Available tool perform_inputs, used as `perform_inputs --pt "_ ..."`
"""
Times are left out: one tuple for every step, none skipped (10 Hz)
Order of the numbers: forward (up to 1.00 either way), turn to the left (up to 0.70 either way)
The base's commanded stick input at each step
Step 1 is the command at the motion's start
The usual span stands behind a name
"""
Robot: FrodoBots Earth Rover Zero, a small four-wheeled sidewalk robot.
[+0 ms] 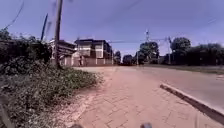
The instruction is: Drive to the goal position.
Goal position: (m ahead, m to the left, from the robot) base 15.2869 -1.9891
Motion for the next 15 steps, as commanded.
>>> perform_inputs --pt "0.85 0.0" --pt "0.85 -0.04" --pt "0.85 -0.09" --pt "0.85 -0.15" --pt "0.85 -0.2" --pt "0.85 0.0" --pt "0.85 0.0" --pt "0.85 -0.34" --pt "0.85 -0.34" --pt "0.85 -0.3" --pt "0.85 -0.16" --pt "0.85 -0.03" --pt "0.85 0.0" --pt "0.85 0.0" --pt "0.85 0.0"
